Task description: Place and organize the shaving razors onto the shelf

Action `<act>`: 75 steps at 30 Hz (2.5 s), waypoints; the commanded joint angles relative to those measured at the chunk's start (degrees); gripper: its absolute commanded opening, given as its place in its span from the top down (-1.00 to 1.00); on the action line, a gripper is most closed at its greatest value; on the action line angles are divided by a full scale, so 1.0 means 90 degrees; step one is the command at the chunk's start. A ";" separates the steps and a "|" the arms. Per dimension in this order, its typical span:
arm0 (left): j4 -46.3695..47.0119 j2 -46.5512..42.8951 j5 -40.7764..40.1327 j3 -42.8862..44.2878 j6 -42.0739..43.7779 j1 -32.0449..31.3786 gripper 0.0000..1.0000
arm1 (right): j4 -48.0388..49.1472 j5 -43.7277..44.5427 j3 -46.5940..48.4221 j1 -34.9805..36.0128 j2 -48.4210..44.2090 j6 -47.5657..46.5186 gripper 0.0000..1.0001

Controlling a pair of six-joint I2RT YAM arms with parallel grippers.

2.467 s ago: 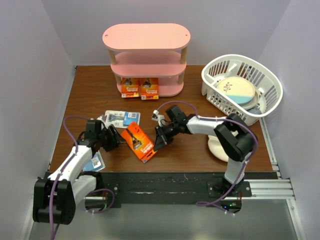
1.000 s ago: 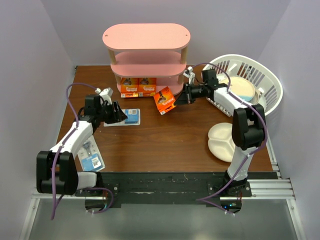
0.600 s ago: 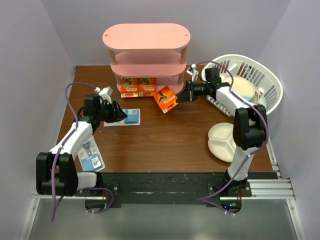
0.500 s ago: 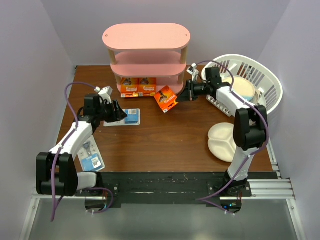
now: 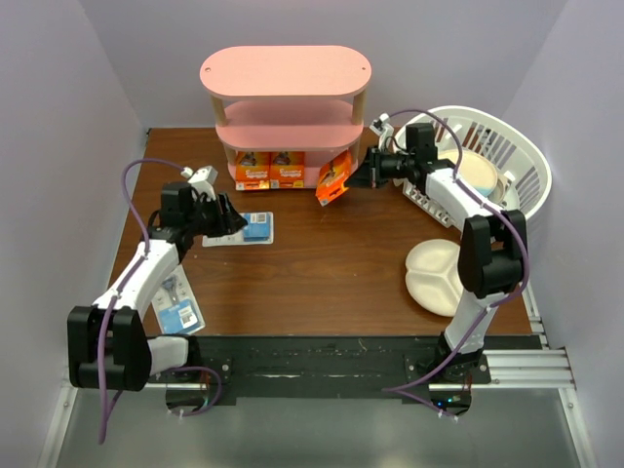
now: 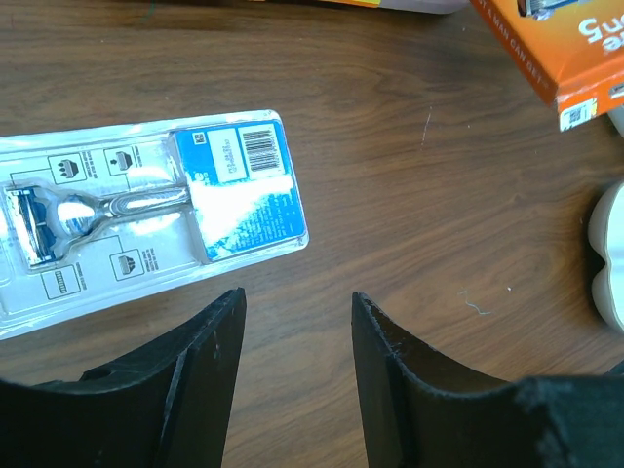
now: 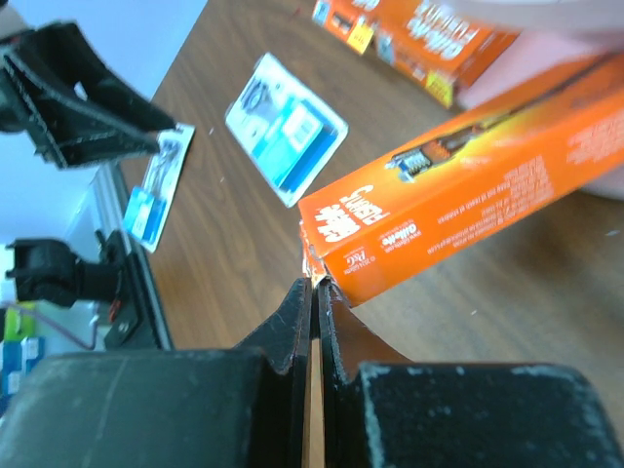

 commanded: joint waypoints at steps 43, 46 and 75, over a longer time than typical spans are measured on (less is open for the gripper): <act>0.0897 -0.0084 0.0398 -0.0448 0.0007 0.0642 -0.04 | -0.0243 0.2333 -0.0721 0.0031 0.0086 0.0302 -0.26; 0.1054 -0.0113 0.0448 -0.0497 -0.0091 0.0622 0.00 | -0.0976 0.2744 -0.0839 0.0295 -0.0277 -0.1096 0.12; 0.1299 -0.0602 0.0243 -0.0947 0.0016 0.1218 0.03 | -0.1261 0.3858 0.0987 0.1506 0.1382 -0.7896 1.00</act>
